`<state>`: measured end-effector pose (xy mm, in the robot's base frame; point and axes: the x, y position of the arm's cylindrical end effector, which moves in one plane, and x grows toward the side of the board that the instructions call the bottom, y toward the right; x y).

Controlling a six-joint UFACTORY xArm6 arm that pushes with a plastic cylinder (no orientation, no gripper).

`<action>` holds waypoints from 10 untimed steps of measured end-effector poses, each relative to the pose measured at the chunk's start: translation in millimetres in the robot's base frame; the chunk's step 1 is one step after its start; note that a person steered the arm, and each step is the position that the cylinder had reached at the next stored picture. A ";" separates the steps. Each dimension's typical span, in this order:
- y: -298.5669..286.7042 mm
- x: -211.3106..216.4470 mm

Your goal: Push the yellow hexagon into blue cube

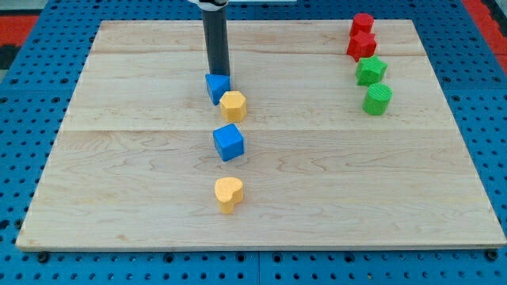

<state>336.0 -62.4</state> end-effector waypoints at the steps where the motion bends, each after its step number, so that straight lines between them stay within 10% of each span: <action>1: -3.5 62.0; 3: -25.0 114.2; 8: -8.6 41.9; 10: -28.6 97.7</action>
<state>433.7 -91.0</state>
